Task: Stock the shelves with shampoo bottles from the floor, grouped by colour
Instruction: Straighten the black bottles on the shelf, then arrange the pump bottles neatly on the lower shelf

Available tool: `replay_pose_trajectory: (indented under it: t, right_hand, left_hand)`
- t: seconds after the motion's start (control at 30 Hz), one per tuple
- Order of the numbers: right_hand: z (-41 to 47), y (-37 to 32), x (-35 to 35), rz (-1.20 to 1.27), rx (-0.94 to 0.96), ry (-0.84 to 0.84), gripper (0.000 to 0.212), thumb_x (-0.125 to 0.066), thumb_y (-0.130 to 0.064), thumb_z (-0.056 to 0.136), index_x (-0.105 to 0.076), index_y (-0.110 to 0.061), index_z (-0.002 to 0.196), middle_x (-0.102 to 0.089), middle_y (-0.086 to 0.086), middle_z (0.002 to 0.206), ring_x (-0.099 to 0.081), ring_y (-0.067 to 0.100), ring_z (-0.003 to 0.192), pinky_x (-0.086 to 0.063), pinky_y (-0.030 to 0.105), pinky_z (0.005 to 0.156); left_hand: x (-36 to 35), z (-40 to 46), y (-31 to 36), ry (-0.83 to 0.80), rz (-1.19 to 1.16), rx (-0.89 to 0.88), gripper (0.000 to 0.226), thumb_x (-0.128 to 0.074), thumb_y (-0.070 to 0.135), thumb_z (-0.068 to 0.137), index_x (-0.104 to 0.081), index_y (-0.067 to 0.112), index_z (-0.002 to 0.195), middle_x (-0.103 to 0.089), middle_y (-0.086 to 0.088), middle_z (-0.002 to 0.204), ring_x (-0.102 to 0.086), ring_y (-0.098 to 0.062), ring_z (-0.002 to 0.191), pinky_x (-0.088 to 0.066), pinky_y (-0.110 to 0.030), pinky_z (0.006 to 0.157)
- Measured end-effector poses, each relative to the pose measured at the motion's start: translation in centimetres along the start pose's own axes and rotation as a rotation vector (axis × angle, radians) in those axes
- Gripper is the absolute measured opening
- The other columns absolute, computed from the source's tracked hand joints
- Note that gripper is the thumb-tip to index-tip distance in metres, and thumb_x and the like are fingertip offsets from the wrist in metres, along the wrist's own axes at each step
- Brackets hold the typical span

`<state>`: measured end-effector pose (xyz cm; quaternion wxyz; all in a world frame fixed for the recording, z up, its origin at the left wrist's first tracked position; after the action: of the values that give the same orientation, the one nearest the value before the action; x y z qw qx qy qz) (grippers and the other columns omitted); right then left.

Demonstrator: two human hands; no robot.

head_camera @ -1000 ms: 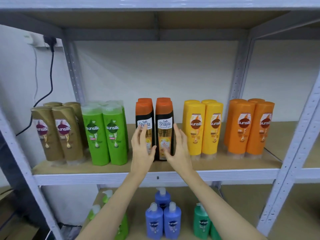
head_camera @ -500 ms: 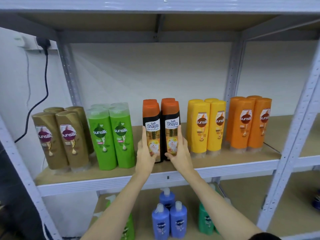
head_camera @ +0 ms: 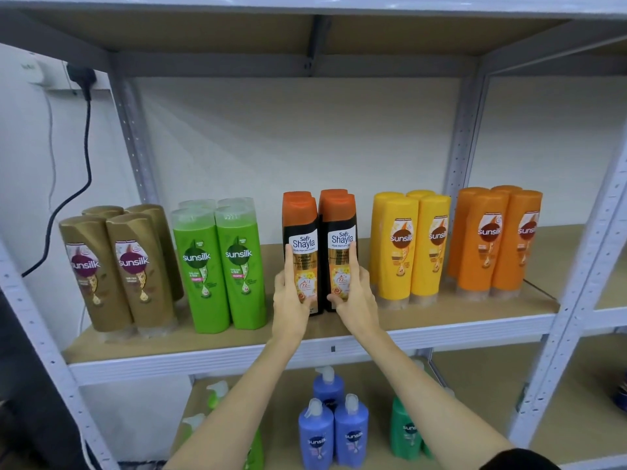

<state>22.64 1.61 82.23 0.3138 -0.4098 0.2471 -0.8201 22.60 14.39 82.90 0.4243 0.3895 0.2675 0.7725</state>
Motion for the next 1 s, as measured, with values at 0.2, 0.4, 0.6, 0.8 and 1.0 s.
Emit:
replay_pose_trajectory:
  t: [0.2,0.4,0.6,0.8,1.0]
  right_hand:
    - [-0.2,0.1,0.0,0.014,0.025,0.029,0.108,-0.07,-0.007,0.078,0.012,-0.043,0.137,-0.038,0.01,0.136,-0.048,0.025,0.121,-0.046,0.041,0.094]
    - [-0.4,0.3,0.1,0.02,0.04,0.029,0.108,-0.071,-0.008,0.076,0.01,-0.039,0.14,-0.031,0.011,0.145,-0.04,0.028,0.13,-0.042,0.047,0.101]
    - [-1.0,-3.2,-1.0,-0.053,0.266,0.348,0.079,-0.062,-0.014,0.083,-0.013,-0.026,0.144,-0.03,0.017,0.148,-0.027,0.034,0.137,-0.027,0.048,0.111]
    - [-1.0,-8.7,-4.3,0.118,0.421,0.33,0.061,-0.055,-0.009,0.086,-0.03,-0.014,0.142,-0.04,0.013,0.143,-0.034,0.019,0.133,-0.024,0.023,0.112]
    - [-2.4,-9.8,-8.3,0.236,0.313,-0.058,0.101,-0.071,-0.022,0.079,0.003,-0.041,0.145,-0.023,0.007,0.15,-0.026,0.019,0.139,-0.035,0.032,0.108]
  left_hand:
    - [0.0,0.0,-0.5,-0.003,-0.002,-0.011,0.104,-0.067,-0.006,0.076,0.0,0.04,0.141,-0.045,-0.01,0.126,-0.048,-0.019,0.116,-0.038,-0.03,0.098]
    - [0.4,0.0,-0.7,-0.028,-0.012,-0.026,0.099,-0.066,-0.003,0.078,-0.001,0.038,0.141,-0.041,-0.011,0.131,-0.044,-0.02,0.121,-0.032,-0.024,0.096]
    - [3.9,-0.8,0.4,0.056,0.025,-0.303,0.063,-0.059,0.01,0.087,-0.027,0.017,0.141,-0.04,-0.008,0.137,-0.038,-0.01,0.126,-0.032,-0.02,0.106]
    - [11.4,-1.2,-0.2,0.376,0.15,-0.474,0.042,-0.052,-0.001,0.087,-0.045,0.003,0.128,-0.047,-0.014,0.131,-0.042,-0.016,0.125,-0.03,-0.022,0.109]
    - [14.7,-1.3,-4.8,0.306,0.131,-0.171,0.076,-0.069,0.008,0.079,-0.025,0.016,0.141,-0.03,-0.014,0.143,-0.025,-0.015,0.135,-0.018,-0.016,0.112]
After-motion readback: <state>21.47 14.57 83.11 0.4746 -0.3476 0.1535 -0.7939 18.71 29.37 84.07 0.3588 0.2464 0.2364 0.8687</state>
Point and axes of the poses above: each hand's wrist, its own z-axis towards the middle knuckle, its own x-axis out of the back of the hand, y = z × x, the point moved 2 cm from there along z, towards the middle knuckle
